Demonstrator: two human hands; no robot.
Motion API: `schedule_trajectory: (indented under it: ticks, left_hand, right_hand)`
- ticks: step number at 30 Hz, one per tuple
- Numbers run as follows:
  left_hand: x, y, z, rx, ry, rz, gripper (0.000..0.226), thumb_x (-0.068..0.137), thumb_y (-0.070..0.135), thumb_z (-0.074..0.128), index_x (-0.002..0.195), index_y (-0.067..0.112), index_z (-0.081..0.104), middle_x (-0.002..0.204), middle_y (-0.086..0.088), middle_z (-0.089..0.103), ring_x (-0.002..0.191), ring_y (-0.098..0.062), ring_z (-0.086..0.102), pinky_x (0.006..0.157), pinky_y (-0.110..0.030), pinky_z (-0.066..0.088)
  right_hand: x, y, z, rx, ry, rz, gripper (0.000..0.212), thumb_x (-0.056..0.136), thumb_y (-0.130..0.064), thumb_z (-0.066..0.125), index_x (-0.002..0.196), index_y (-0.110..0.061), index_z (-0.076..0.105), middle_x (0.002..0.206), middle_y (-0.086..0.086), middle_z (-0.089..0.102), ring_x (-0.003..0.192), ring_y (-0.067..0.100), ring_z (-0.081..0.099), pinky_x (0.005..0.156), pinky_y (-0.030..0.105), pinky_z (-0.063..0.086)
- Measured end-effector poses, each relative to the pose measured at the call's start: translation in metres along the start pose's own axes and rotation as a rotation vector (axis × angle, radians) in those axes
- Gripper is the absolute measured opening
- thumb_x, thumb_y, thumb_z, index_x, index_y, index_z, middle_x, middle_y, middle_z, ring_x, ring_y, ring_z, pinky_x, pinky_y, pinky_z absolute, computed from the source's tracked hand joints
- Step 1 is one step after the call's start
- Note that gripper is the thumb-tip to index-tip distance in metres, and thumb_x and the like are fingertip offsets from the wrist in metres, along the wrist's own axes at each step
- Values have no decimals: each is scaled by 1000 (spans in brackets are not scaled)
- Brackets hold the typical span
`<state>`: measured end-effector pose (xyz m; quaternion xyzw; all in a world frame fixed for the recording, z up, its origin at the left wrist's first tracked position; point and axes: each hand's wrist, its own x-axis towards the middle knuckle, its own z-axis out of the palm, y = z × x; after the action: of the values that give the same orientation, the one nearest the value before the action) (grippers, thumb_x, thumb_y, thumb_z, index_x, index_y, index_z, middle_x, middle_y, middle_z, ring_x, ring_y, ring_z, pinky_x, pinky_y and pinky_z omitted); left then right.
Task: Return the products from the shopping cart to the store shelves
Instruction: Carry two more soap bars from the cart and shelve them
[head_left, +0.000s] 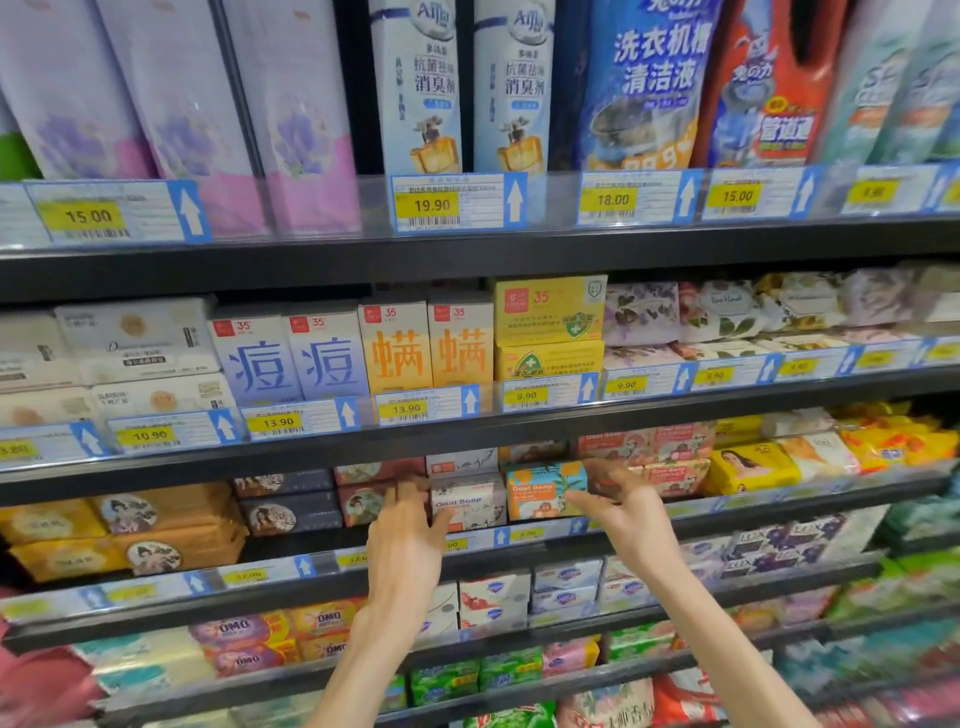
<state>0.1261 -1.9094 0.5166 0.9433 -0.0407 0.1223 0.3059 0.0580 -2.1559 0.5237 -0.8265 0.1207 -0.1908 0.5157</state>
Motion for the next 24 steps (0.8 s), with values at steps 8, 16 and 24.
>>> schedule_trajectory:
  ticks: [8,16,24]
  left_hand:
    - [1,-2,0,-4,-2,5,40,91,42,69,114,12,58,109,-6,67,96,-27,69,81,-39,58]
    - [3,-2,2,1,-12,-7,40,90,43,70,112,12,58,105,-5,68,92,-27,70,79,-39,58]
    - [5,-5,3,-5,-26,-28,40,90,43,70,114,15,57,107,-5,68,93,-26,70,78,-41,60]
  right_hand:
    - [-2,5,9,-190,60,-92,39,83,-41,76,117,-24,67,124,0,63,115,19,61,95,39,52]
    - [-14,-2,17,-329,159,-167,31,85,-30,77,104,-22,54,88,-13,56,74,1,57,59,12,42]
    - [-9,-1,16,-388,126,-179,32,84,-29,78,106,-17,59,89,-9,62,73,3,57,58,10,42]
